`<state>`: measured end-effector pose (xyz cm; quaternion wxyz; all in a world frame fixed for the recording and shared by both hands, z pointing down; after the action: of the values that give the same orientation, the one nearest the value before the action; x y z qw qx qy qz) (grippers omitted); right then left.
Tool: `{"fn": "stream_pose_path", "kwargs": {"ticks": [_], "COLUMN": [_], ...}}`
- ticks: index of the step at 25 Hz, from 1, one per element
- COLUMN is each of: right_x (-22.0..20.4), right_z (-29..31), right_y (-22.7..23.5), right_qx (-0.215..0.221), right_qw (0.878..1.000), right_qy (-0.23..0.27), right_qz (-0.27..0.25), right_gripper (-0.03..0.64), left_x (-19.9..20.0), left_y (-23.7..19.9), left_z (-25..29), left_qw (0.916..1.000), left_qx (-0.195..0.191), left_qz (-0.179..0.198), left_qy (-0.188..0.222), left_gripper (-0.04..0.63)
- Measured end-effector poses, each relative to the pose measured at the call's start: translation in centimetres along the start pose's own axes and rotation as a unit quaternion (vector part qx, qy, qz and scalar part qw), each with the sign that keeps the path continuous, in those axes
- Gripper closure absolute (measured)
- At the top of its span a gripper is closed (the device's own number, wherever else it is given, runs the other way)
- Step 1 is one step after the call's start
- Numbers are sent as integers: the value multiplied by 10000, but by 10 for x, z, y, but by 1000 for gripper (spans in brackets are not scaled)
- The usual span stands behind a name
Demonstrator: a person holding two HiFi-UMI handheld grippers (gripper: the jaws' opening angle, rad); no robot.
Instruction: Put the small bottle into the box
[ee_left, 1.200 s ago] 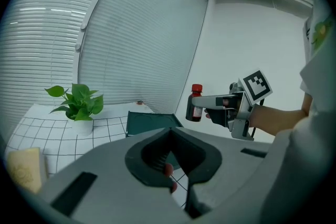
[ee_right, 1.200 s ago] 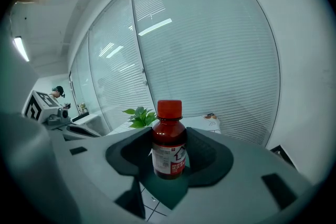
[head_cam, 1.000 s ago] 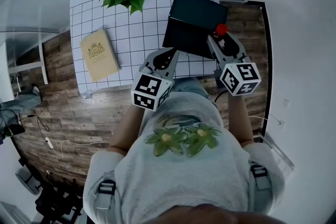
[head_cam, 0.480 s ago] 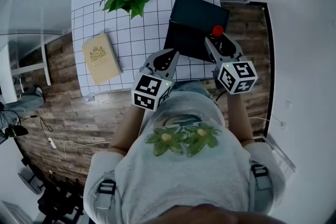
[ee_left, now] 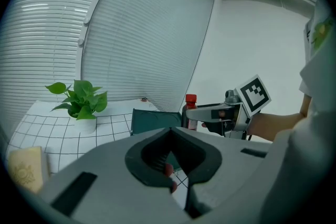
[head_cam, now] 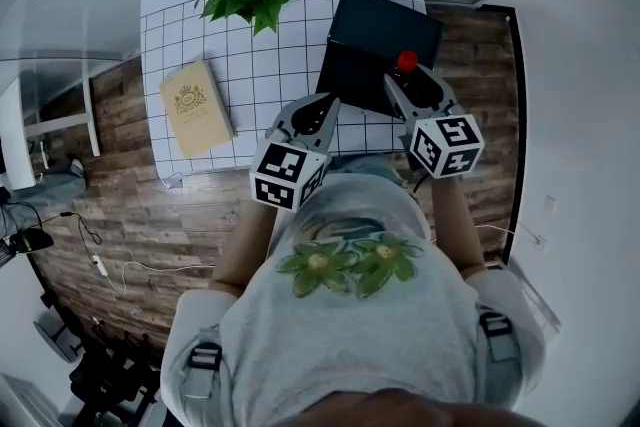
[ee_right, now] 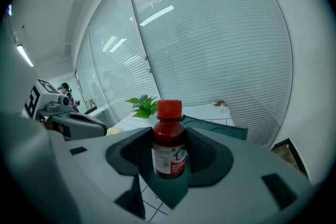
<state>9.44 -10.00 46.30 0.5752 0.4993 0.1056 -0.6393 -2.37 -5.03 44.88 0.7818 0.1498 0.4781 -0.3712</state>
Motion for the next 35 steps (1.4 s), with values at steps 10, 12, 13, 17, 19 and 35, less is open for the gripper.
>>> {"fn": "stream_pose_path", "kwargs": {"ticks": [10, 12, 13, 17, 19, 35], "right_x": [-19, -23, -24, -29, -31, -40], "right_z": [15, 17, 18, 24, 27, 46], "right_y": [-7, -9, -10, -13, -15, -9], "right_qx": [113, 148, 158, 173, 176, 78], "right_qw": [9997, 9995, 9994, 9990, 9989, 9972], "right_qy": [-197, -248, -270, -345, -382, -618], "right_qz": [-89, -140, -166, -208, -223, -415], "right_gripper": [414, 414, 414, 414, 414, 414], "left_x": [-10, -11, -12, -13, -12, -22], "left_y": [0, 0, 1, 0, -2, -17], "left_z": [-4, -4, -4, -5, -5, -7], "left_qw": [9999, 9999, 9999, 9999, 9999, 9996], "left_qx": [40, 34, 31, 18, 22, 62], "left_qz": [-27, -27, -30, -35, -42, -187], "left_qy": [-107, -126, -131, -131, -122, -204], "left_gripper": [588, 588, 588, 588, 588, 588]}}
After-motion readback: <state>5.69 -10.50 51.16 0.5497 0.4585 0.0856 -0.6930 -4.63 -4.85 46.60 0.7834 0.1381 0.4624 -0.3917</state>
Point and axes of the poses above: the fingertips, and each gripper's own axes: z forward along the fingers, y to its right, x out of its top, the point moved 1 cm from there along -z, backward along the fingers, and after that the axes turned 12 degrees about z, right-handed, at the moved point
